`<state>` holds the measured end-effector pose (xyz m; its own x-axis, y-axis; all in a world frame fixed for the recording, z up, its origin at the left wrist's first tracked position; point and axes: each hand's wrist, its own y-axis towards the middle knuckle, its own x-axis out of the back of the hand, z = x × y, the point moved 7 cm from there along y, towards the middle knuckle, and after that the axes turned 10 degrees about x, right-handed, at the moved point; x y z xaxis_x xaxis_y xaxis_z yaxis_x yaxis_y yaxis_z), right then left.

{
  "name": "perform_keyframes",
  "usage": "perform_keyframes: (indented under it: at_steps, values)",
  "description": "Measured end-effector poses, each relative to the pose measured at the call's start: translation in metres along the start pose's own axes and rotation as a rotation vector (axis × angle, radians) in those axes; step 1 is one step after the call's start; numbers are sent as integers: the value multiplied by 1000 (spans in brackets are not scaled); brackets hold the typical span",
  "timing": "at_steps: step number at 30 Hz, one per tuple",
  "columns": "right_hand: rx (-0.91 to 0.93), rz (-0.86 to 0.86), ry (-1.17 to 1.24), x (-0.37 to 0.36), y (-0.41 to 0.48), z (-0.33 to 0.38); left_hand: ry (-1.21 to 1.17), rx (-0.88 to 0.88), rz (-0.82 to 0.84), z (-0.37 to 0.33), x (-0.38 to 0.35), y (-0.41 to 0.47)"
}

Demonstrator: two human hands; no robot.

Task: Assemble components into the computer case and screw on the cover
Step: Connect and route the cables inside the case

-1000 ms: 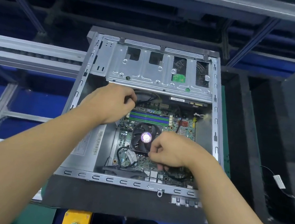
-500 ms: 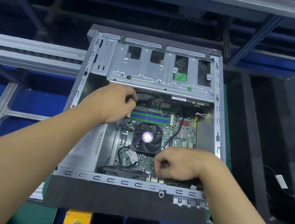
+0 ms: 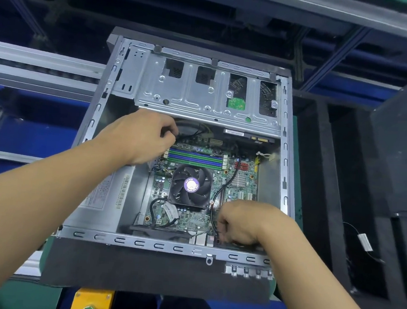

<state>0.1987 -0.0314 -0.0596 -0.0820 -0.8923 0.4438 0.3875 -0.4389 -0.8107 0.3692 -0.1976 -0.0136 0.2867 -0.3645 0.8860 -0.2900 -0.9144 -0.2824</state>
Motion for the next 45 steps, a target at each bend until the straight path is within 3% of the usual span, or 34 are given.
perform_keyframes:
  at_steps: [8,14,17,23,29,33,38,45]
  values:
    - [41,-269,116,28,-4,2,4,7,-4,1,0,0]
    - [-102,-107,-28,26,-10,-5,-2,8,-4,1,-1,0]
    - [15,-85,242,27,-16,5,-2,13,-5,1,0,0]
    - [301,-217,771,45,-23,21,0,2,-8,1,1,0]
    - [367,-556,752,58,-24,18,-14,-33,-22,-2,2,-2]
    - [510,-722,830,61,-26,31,-21,-37,-67,-3,6,-4]
    - [662,-663,979,55,-29,44,-20,-27,-76,-4,7,-6]
    - [712,-625,946,51,-30,44,-18,-35,-94,-6,8,-7]
